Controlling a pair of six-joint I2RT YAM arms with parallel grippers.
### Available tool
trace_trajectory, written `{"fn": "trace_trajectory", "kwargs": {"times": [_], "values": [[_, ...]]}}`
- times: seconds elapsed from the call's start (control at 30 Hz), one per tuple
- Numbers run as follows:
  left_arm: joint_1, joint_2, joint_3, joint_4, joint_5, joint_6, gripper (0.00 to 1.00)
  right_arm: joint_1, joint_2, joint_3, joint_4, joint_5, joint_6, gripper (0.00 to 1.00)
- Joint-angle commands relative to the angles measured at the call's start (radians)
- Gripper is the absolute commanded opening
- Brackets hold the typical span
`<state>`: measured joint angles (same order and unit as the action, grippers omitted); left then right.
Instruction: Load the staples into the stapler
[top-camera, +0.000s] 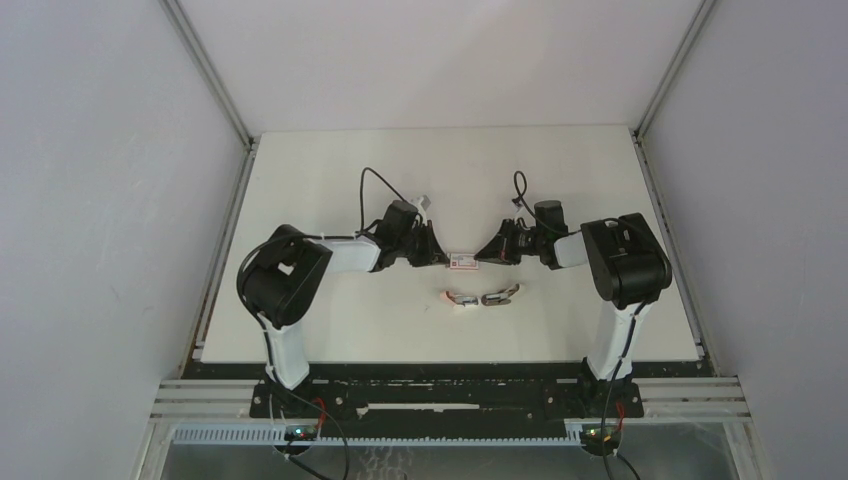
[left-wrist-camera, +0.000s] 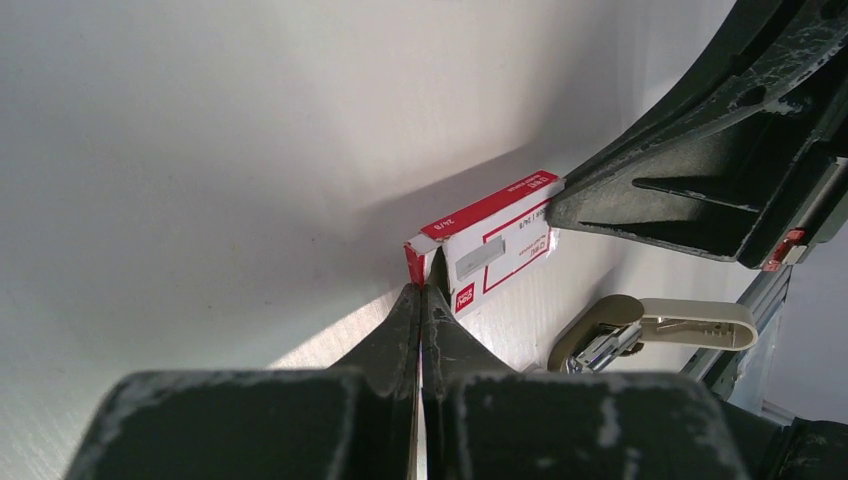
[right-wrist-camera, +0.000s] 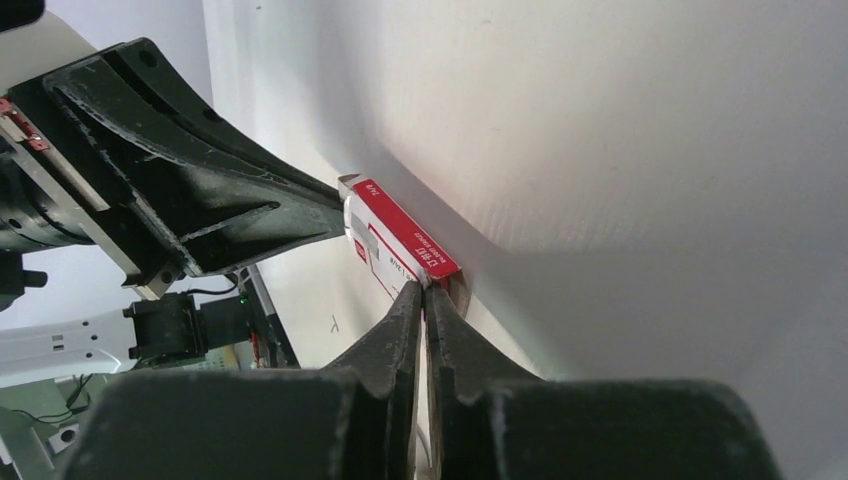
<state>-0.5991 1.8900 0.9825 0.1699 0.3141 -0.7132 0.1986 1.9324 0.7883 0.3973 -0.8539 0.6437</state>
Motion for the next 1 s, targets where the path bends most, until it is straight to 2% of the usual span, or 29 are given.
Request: {"fn": "trace_trajectory", "kwargs": {"times": [0.0,0.1,0.23,0.3,0.43,0.73,0.97], "values": [[0.001,0.003,0.061,0.032,-0.007,0.013,0.0,0.005,-0.005,0.025,0.049,-0.043,0.003,0.05],[0.001,0.005,0.061,0.031,-0.009,0.012,0.0,0.011,-0.006,0.025,0.05,-0.049,0.0,0.1],[0.001,0.007,0.062,0.034,-0.005,0.011,0.0,0.016,0.007,0.025,0.06,-0.055,0.008,0.12],[0.001,0.009,0.062,0.034,-0.001,0.009,0.0,0.018,0.014,0.025,0.068,-0.056,0.013,0.11],[0.001,0.008,0.06,0.036,-0.003,0.011,0.0,0.017,0.02,0.025,0.07,-0.051,0.018,0.0],[0.012,-0.014,0.028,0.036,-0.052,0.007,0.0,-0.021,-0.051,-0.004,-0.03,0.096,-0.049,0.0],[0.018,-0.013,0.021,0.039,-0.049,0.01,0.0,-0.065,-0.054,-0.017,-0.053,0.107,-0.064,0.0]]}}
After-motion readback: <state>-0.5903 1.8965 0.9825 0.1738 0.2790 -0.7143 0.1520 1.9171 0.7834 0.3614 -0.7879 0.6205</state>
